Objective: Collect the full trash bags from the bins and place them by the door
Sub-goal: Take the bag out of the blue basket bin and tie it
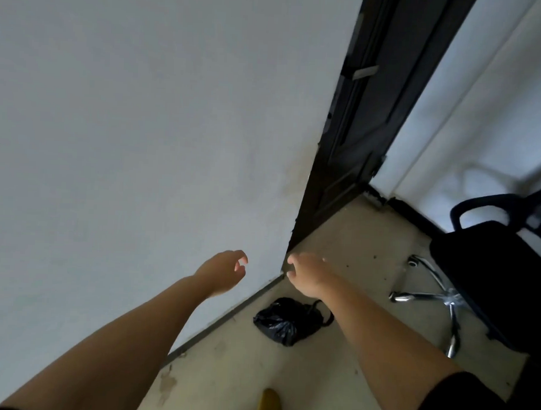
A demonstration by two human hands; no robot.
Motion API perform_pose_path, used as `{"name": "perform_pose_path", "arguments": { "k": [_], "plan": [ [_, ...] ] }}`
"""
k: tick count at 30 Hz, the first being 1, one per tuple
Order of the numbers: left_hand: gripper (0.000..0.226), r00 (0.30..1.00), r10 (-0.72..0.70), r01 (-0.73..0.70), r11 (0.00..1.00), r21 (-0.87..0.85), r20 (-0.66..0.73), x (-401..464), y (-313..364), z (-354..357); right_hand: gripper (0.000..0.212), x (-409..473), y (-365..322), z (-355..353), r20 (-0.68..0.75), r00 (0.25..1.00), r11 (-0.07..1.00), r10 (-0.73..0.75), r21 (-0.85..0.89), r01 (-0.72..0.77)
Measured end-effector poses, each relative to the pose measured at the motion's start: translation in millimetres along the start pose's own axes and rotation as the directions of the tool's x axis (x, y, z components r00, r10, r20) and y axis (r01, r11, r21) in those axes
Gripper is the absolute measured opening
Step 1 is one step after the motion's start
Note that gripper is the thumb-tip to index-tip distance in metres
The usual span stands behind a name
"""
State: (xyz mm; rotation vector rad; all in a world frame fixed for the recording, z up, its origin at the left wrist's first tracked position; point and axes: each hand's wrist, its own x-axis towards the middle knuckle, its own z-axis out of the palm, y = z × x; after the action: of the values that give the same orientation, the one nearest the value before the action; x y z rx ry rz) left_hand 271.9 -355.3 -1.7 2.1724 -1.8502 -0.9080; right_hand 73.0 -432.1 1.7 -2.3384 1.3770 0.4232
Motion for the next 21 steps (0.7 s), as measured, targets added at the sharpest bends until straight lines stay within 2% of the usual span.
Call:
{"name": "perform_pose_path", "arguments": {
  "k": [7,11,15,21],
  "plan": [
    [0.032,0.993,-0.12,0.117,0.985,-0.124,-0.014,-58,-17,17,0.037,-16,-41,14,0.074,0.995,0.993,-0.074,-0.083,0.08],
    [0.032,0.963,-0.261,0.241,0.945,-0.22,-0.067,-88,-34,16,0.036,-9,-68,19,0.15,0.97,0.965,-0.192,-0.151,0.214],
    [0.031,0.873,-0.47,0.41,0.852,-0.326,-0.131,-122,-53,20,0.039,1,-94,24,0.221,0.914,0.899,-0.341,-0.209,0.386],
    [0.034,0.672,-0.724,0.583,0.647,-0.491,-0.155,-182,-49,46,0.042,3,-137,40,0.377,0.765,0.723,-0.521,-0.281,0.631]
  ]
}}
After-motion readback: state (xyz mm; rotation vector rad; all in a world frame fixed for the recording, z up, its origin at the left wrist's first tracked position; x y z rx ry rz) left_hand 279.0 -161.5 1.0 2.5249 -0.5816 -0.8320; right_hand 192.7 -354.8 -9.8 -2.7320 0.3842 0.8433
